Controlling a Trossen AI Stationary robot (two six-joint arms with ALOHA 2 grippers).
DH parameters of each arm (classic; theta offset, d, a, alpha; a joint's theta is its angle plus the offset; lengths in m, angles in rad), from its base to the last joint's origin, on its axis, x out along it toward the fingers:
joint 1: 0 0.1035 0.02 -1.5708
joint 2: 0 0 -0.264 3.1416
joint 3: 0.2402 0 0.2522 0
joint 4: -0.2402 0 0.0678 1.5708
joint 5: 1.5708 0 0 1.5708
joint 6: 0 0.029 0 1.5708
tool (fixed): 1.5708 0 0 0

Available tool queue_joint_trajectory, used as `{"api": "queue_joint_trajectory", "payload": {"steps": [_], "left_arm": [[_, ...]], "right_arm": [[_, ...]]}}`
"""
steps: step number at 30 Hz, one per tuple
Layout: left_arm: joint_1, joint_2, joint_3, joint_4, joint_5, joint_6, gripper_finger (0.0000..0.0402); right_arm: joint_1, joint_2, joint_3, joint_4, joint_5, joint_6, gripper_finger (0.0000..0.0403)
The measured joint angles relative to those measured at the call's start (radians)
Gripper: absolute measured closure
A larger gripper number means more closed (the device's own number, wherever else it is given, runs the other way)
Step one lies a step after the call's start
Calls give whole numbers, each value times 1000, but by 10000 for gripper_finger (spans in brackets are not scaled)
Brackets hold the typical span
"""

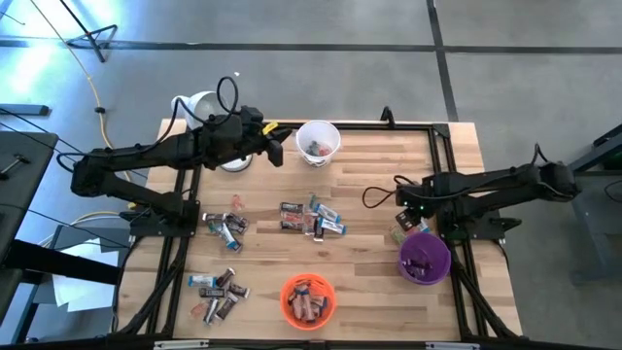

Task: Organize candy in baskets
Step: Put the white chocolate bar into the orange bucket

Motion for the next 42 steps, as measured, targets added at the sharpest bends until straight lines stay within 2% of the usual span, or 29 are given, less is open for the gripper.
{"api": "queue_joint_trajectory", "payload": {"steps": [8,13,27,31,38,40,42], "left_arm": [[20,0,0,-13,12,1,346],[26,0,0,-39,11,0,346],[26,0,0,-41,11,0,346],[26,0,0,-42,11,0,346],[26,0,0,-46,11,0,346],[26,0,0,-51,11,0,346],[26,0,0,-53,11,0,346]], "right_arm": [[-73,0,-49,35,-6,-24,226],[-111,0,-118,92,-65,-27,226],[-132,-1,-141,121,-78,-13,232],[-132,-1,-142,115,-73,11,267],[-132,-1,-141,110,-72,26,376],[-132,-1,-141,110,-72,26,391],[-132,-1,-140,109,-74,33,390]]}}
